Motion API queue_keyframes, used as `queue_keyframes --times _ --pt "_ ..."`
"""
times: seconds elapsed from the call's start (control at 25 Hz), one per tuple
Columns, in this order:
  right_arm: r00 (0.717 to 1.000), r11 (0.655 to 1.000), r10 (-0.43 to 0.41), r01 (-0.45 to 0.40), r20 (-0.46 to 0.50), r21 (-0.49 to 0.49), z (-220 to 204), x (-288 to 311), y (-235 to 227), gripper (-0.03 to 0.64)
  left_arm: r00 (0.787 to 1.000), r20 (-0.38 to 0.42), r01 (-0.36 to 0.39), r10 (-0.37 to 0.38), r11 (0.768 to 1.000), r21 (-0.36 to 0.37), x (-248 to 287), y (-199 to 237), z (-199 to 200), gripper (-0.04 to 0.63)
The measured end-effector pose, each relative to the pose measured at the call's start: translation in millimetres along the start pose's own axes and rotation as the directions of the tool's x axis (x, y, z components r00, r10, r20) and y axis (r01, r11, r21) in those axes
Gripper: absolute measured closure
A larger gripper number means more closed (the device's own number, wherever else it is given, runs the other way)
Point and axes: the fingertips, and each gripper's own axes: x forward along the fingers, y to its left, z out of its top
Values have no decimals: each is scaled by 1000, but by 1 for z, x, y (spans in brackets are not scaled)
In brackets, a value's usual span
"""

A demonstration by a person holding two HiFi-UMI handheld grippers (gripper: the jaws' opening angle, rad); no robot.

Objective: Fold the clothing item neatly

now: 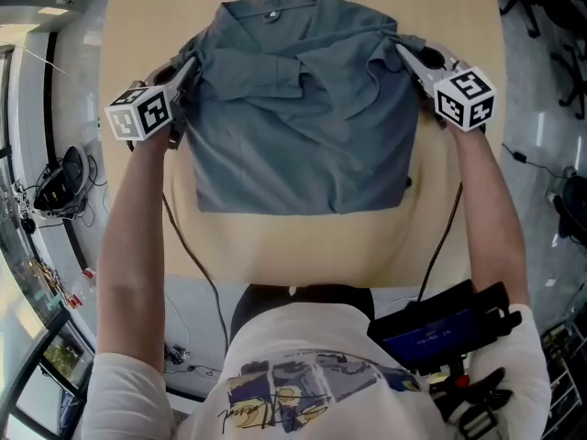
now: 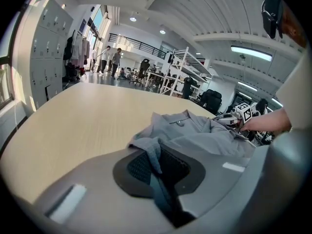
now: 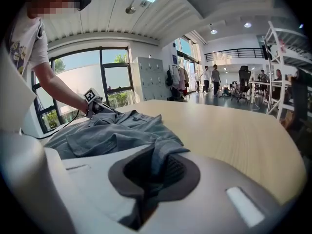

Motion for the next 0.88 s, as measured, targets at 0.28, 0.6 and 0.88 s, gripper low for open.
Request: queue_keyframes --times 0.28,0.6,0.88 --pt "999 997 -45 45 13 -68 -4 -7 -3 600 1000 -12 -7 8 999 50 7 -13 1 563" --pt "999 1000 -25 25 32 -15 -9 -6 -1 547 1000 -10 -12 13 998 62 2 -13 -3 508" --pt "999 998 -17 15 37 58 -16 -19 -1 479 1000 -3 -4 5 999 53 -8 -10 0 399"
